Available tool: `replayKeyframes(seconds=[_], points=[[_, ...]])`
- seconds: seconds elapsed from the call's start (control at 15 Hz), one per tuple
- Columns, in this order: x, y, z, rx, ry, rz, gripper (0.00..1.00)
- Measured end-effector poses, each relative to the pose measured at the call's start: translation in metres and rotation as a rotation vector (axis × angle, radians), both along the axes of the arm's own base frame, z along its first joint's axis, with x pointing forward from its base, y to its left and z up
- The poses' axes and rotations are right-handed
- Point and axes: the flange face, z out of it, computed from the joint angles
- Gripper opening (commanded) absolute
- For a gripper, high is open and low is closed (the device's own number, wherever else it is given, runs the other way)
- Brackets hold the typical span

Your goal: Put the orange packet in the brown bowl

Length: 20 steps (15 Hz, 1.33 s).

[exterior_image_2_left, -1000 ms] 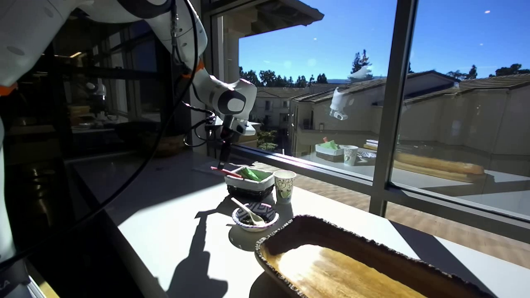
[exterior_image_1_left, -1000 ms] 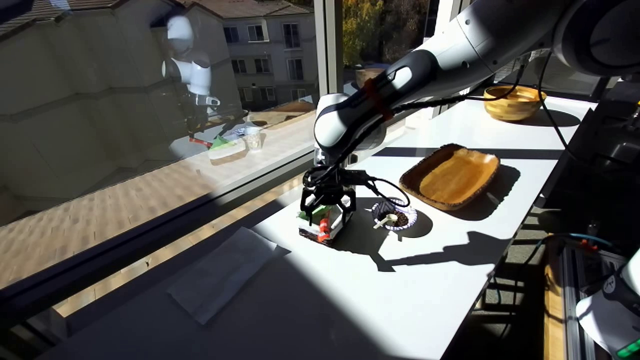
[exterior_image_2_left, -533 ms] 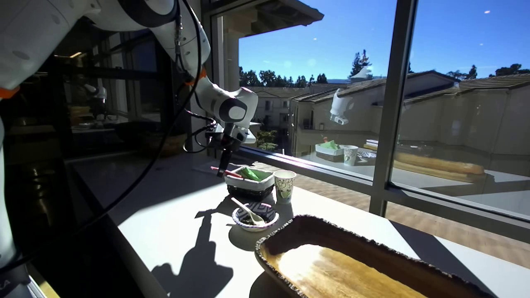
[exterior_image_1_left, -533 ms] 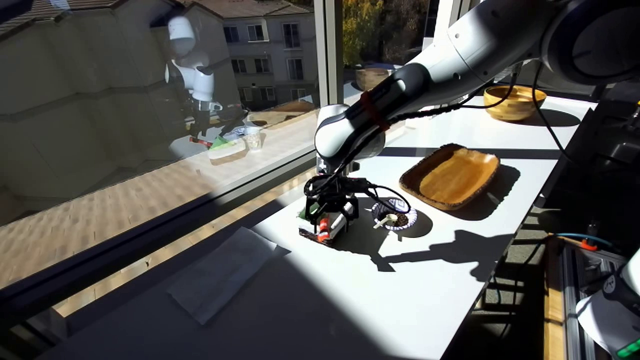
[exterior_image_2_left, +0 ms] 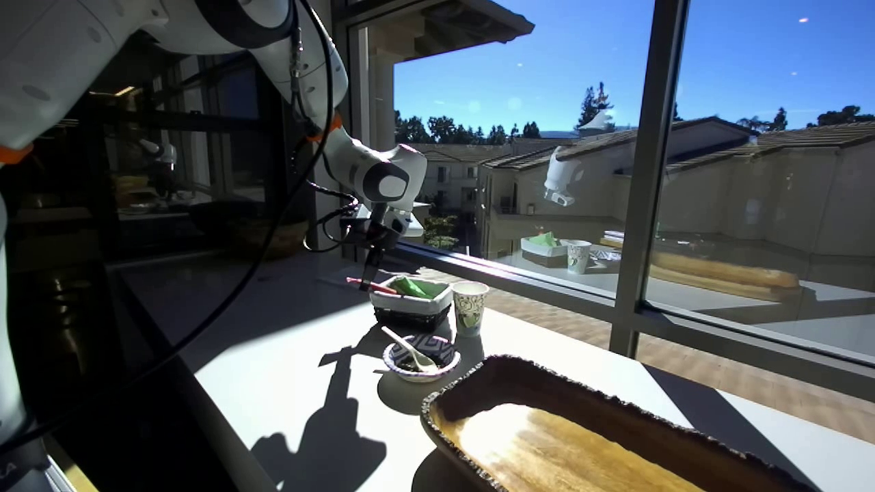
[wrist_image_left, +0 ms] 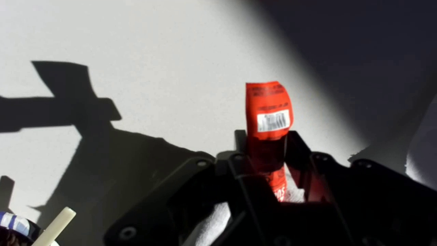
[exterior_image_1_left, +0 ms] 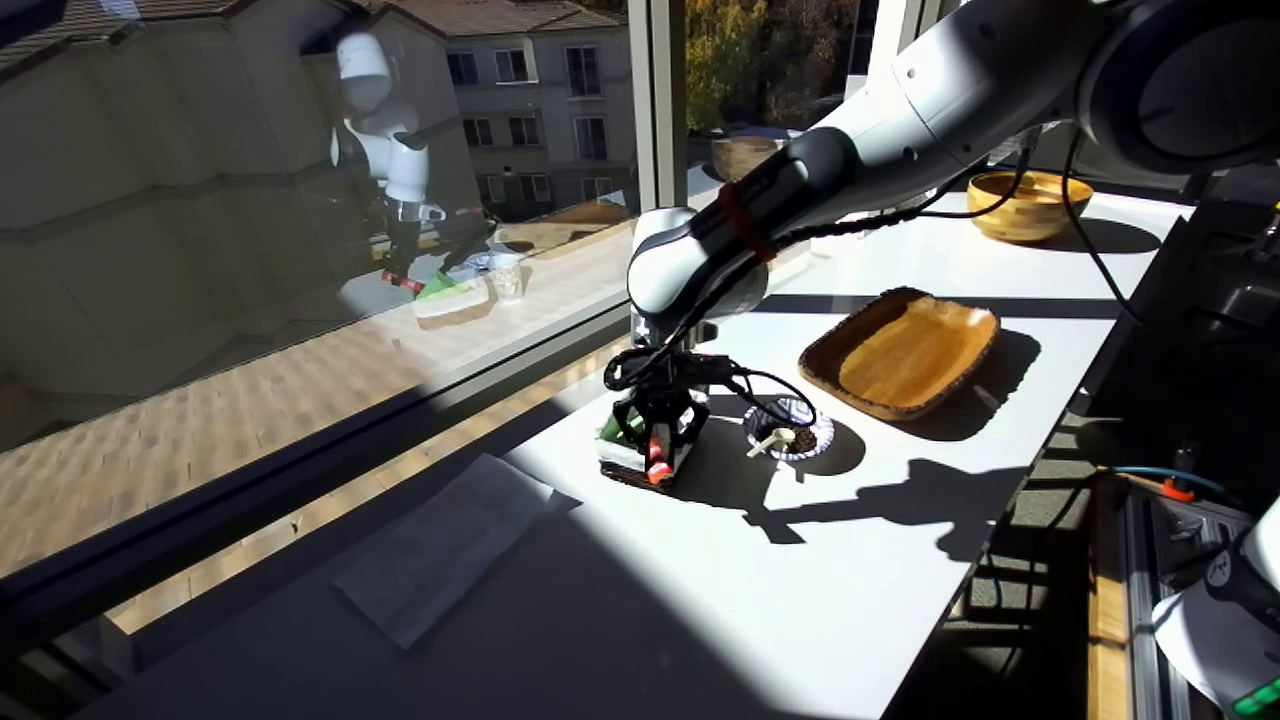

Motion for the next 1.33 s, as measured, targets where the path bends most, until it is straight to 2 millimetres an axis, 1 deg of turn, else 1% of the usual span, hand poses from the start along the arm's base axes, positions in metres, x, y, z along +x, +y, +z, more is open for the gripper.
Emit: replayKeyframes(seconds=[0.07, 0.13, 0.4, 0.6, 0.73, 1.0, 1.2, 1.33], points=[[0.001, 0.000, 0.000, 0.000, 0.000, 0.001, 0.05], [0.001, 0.001, -0.001, 0.000, -0.001, 0.002, 0.03], [0.003, 0.004, -0.001, -0.001, -0.005, 0.007, 0.04], [0.004, 0.006, 0.003, 0.001, -0.011, 0.009, 0.04], [0.005, 0.009, 0.013, 0.008, -0.024, 0.010, 0.04], [0.005, 0.022, 0.042, 0.047, -0.060, 0.003, 0.04], [0.002, 0.033, 0.062, 0.090, -0.071, -0.024, 0.04], [-0.003, 0.039, 0.071, 0.116, -0.064, -0.056, 0.04]])
